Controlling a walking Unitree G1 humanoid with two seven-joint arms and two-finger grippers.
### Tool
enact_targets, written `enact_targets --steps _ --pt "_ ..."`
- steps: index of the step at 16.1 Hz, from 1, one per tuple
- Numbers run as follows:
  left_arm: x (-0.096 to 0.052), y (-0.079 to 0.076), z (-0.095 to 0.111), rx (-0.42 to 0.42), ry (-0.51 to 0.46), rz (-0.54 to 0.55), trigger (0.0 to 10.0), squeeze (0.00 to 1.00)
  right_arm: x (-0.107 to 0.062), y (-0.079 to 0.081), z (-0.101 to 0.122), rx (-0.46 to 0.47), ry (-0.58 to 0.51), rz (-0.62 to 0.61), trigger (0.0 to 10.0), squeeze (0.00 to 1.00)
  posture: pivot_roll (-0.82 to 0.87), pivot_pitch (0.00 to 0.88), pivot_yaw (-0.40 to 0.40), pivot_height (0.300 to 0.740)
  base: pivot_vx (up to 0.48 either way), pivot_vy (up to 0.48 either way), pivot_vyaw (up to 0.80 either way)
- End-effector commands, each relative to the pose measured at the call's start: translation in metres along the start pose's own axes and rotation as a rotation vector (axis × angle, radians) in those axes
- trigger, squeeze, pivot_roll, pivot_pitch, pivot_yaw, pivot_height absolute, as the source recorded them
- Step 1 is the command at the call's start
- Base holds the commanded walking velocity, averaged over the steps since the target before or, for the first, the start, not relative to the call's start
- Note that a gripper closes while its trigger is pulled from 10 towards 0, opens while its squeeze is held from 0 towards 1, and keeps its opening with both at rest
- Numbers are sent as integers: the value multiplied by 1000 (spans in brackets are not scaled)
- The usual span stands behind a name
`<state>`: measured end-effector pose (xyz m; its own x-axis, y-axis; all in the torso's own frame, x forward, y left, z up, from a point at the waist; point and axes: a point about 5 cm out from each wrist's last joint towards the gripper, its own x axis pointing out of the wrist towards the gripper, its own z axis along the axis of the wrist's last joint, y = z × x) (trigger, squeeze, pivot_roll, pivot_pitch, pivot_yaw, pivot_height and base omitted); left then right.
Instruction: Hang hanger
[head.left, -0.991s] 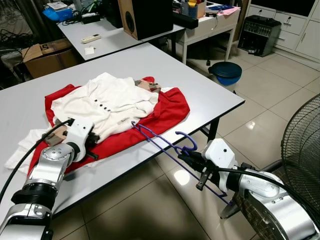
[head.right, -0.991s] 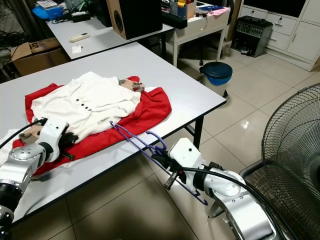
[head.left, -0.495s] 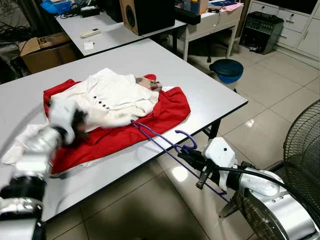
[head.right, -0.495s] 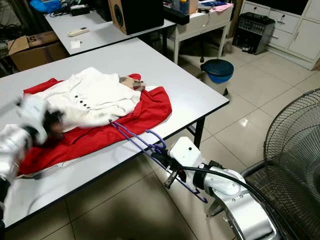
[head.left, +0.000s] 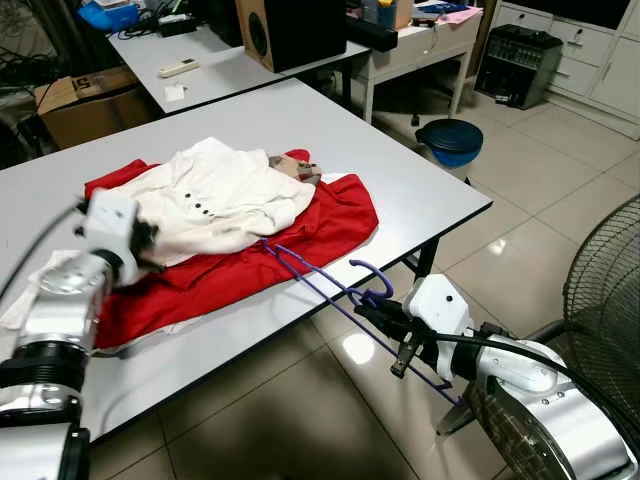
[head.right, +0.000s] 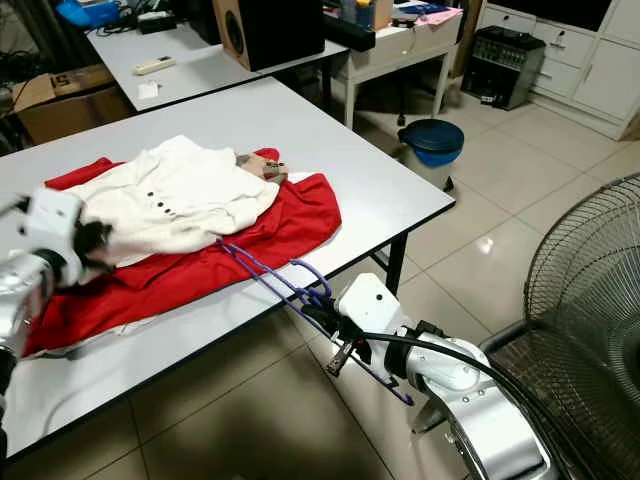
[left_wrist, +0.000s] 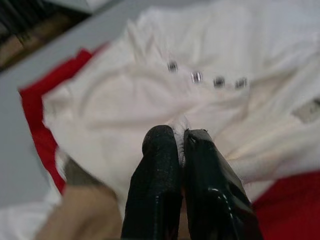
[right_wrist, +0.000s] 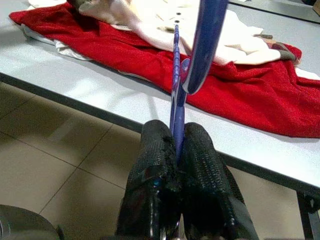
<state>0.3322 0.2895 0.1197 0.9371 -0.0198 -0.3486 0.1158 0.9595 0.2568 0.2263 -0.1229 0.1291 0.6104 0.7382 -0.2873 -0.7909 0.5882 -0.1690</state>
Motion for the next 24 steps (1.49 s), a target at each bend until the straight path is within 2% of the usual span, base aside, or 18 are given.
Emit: enact_targets --steps 1,4,5,6,9,11,13,14,15,16,17,18,19,20,21,22,23,24 --pt "2 1 2 7 16 14 10000 0 2 0 3 -20 -10 3 10000 0 -80 0 109 740 0 0 0" --pt "4 -2 1 -47 19 22 10000 0 1 1 2 -19 -7 5 10000 0 -80 0 109 740 0 0 0" --pt "4 1 2 -71 20 32 10000 1000 1 1 3 -19 -9 6 10000 0 -76 0 106 740 0 0 0" --pt "4 2 2 -78 20 35 10000 1000 1 0 3 -19 -10 7 10000 0 -75 0 105 740 0 0 0" --pt "4 8 4 -175 14 47 10000 1000 3 0 3 -23 -10 13 10000 0 -75 0 107 740 0 0 0" --pt "5 4 8 -246 7 -5 10000 1000 3 1 4 -22 -12 12 10000 0 -76 0 107 740 0 0 0" --pt "5 6 11 -308 -6 -2 10000 1000 3 1 3 -21 -10 11 10000 0 -75 0 106 740 0 0 0" --pt "5 5 15 -386 -17 -12 10000 1000 2 1 3 -21 -10 11 10000 0 -77 0 107 740 0 0 0" --pt "6 3 20 -512 -34 -45 10000 1000 2 1 3 -21 -10 10 10000 0 -78 0 107 740 0 0 0" --pt "7 -2 26 -662 -52 -84 10000 1000 2 1 3 -21 -9 8 10000 0 -78 0 107 740 0 0 0" --pt "8 -10 28 -750 -44 -137 10000 1000 2 1 3 -21 -9 8 10000 0 -79 0 107 740 0 0 0" --pt "8 -35 27 -846 32 -294 10000 1000 1 1 3 -22 -7 7 10000 0 -85 0 112 740 0 0 0" --pt "5 -48 26 -870 74 -362 10000 1000 1 1 3 -22 -7 6 10000 0 -92 0 118 740 0 0 0" --pt "-3 -66 19 -886 153 -437 10000 1000 -2 1 2 -22 -2 -11 10000 0 -107 0 128 740 0 0 0" --pt "-5 -66 19 -928 149 -428 10000 918 -4 1 2 -19 0 -16 10000 0 -113 0 132 740 0 0 0" --pt "-5 -61 17 -987 154 -389 10000 275 -6 2 1 -17 3 -17 10000 0 -116 0 135 740 0 0 0" --pt "-6 -58 14 -1024 159 -359 10000 63 -8 4 1 -16 5 -17 10000 0 -119 0 136 740 0 0 0" --pt "-5 -56 11 -1055 165 -329 10000 0 -8 4 0 -13 7 -19 10000 0 -121 0 136 740 0 0 0"
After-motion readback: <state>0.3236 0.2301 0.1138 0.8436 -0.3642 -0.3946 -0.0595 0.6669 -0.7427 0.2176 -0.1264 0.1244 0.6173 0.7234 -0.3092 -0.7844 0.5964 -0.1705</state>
